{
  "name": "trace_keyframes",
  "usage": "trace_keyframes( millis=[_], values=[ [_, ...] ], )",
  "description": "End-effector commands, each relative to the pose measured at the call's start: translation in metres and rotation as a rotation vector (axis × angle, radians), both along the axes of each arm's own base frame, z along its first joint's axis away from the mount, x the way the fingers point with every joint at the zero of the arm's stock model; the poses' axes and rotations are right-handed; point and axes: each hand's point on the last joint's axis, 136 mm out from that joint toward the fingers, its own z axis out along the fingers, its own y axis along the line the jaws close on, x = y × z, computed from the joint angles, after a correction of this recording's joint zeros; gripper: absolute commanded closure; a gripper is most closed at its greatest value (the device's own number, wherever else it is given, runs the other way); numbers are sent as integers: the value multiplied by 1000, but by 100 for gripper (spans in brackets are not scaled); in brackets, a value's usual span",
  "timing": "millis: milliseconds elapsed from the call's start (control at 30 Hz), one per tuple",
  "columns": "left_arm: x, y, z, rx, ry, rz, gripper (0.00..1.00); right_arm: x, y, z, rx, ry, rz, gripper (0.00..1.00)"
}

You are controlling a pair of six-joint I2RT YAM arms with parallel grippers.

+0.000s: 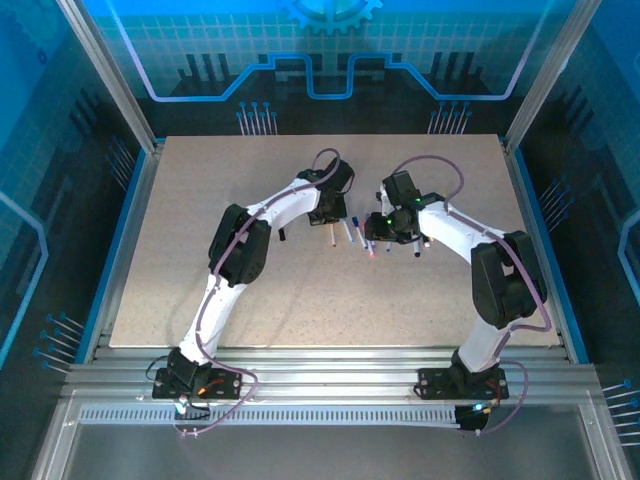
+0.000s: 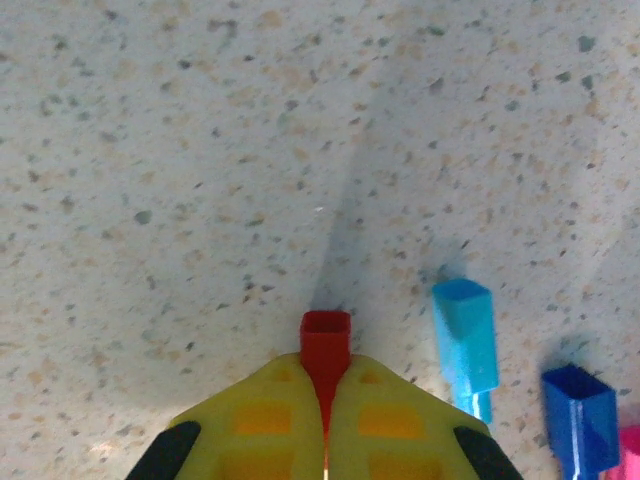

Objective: Open the pen caps

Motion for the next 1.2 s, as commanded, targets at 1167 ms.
trace_keyframes(
  millis=[1167],
  values=[
    [-42,-35,101,-395,-48,-64,100,2,101,14,444,56,111,89]
  ],
)
